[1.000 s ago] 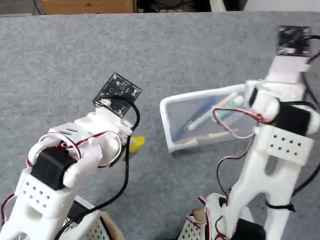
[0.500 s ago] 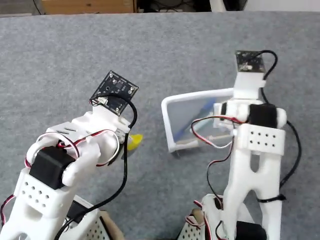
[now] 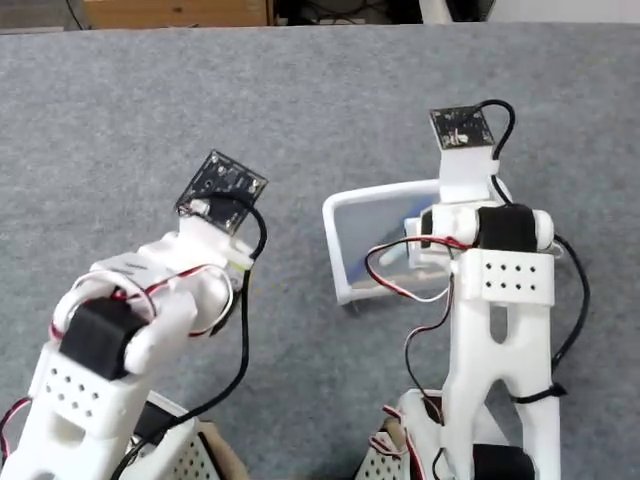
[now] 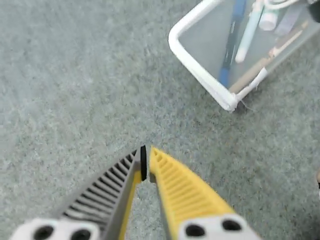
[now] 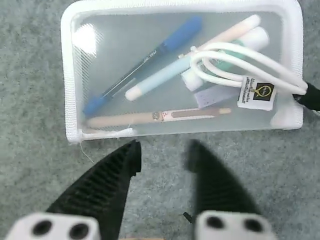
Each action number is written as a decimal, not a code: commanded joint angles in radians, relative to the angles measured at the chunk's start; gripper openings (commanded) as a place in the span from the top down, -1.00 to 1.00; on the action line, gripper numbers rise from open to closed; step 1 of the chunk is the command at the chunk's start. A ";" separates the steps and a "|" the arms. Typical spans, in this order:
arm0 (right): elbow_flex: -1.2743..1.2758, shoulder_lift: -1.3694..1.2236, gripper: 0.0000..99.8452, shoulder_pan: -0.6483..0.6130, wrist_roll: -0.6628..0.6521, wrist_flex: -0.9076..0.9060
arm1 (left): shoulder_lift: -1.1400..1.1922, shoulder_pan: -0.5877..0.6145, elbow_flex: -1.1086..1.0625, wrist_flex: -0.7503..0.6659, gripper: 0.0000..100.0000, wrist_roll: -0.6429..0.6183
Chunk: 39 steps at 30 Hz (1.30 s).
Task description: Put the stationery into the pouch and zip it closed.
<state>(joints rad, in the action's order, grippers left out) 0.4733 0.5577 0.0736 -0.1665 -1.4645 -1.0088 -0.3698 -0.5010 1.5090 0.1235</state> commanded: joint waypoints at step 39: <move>0.857 0.858 0.98 -0.009 -0.009 0.351 | -0.812 0.443 -0.908 -0.388 0.94 0.141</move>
<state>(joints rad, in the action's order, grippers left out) 1.2912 1.3510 0.0736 -0.1665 -1.1454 -1.8144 0.0384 -1.3495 1.2190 0.2309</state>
